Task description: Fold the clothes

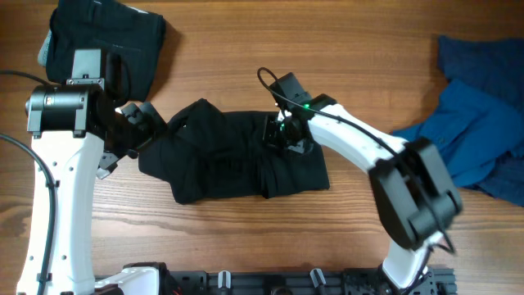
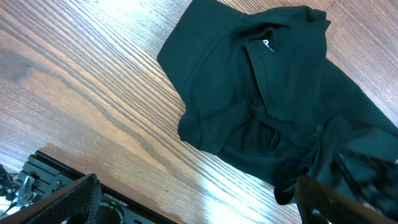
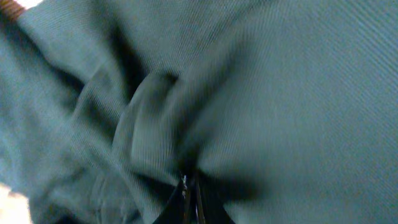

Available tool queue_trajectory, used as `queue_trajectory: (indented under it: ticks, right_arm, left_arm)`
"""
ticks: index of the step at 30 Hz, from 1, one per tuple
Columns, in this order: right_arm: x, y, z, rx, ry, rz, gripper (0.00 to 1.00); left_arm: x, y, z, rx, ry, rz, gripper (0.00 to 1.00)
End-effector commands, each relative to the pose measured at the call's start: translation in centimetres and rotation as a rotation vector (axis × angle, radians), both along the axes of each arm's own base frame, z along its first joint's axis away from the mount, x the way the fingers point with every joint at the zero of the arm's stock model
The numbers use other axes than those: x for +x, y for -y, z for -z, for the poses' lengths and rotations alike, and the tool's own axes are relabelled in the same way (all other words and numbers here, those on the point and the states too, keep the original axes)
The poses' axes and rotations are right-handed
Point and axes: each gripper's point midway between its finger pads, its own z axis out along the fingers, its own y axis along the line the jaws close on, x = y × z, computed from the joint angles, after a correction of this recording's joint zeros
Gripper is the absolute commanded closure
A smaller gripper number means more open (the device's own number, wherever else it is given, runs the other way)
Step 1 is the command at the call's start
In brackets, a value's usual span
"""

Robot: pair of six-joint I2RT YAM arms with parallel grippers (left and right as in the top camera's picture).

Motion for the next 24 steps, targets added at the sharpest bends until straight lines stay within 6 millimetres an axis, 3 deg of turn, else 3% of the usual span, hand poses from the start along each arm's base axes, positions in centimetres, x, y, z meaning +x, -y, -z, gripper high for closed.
queue_trajectory:
  ticks: [1,4,8,13,24]
  right_arm:
    - [0.5,0.5,-8.6,0.051,0.235,-0.106,0.94]
    - [-2.0,1.9,-11.6,0.042,0.247,-0.144,0.89]
    - [-4.9,3.6,-11.4,-0.01,0.16,-0.174,0.83]
    - [-5.9,3.5,-8.3,-0.024,0.096,-0.162,0.82]
    - [-4.6,1.2,-1.8,0.071,0.056,-0.076,0.81]
  left_arm:
    - [0.0,-0.4,0.2,0.016,-0.004,0.01,0.0]
    - [0.0,-0.4,0.2,0.016,-0.005,0.01,0.0]
    - [0.1,-0.4,0.1,0.016,-0.001,0.01,0.0]
    - [0.1,-0.4,0.1,0.016,0.002,0.01,0.0]
    - [-0.1,-0.4,0.2,0.016,-0.006,0.01,0.0]
